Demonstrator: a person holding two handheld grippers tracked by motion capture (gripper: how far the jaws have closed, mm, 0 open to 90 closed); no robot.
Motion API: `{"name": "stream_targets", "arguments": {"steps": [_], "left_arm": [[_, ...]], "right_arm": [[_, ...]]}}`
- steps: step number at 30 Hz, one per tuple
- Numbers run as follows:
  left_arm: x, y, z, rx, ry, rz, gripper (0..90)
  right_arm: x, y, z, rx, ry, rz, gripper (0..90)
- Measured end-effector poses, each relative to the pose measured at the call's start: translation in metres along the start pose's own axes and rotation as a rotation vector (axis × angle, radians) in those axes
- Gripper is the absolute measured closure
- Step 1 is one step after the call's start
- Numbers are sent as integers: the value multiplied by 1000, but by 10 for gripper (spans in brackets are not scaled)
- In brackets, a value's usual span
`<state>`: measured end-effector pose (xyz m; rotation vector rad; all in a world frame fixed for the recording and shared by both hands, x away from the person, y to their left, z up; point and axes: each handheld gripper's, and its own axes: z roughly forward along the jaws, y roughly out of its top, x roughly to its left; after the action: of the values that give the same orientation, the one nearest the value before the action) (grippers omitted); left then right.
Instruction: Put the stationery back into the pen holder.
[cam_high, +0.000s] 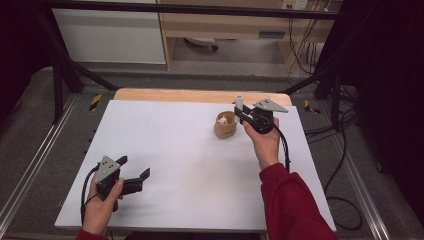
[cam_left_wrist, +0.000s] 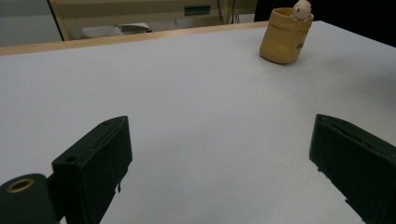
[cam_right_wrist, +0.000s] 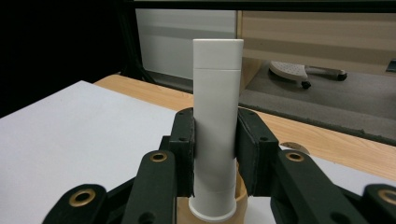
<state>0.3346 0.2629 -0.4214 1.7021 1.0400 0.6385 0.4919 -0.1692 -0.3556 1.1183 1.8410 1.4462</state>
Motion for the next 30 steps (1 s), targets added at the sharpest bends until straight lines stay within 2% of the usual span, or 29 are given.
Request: {"name": "stream_targets", "arguments": {"steps": [5, 10, 17, 30], "left_arm": [[1, -2, 3, 14, -4, -16, 58], [-1, -2, 4, 19, -8, -16, 60], [0, -3, 3, 32, 1, -22, 63], [1, -3, 2, 25, -1, -31, 53]], "right_arm": [[-1, 1, 5, -19, 1, 27, 694], [-1, 2, 11, -23, -2, 16, 694], [-1, 2, 19, -20, 4, 31, 694], [0, 5, 36, 2, 3, 15, 694]]}}
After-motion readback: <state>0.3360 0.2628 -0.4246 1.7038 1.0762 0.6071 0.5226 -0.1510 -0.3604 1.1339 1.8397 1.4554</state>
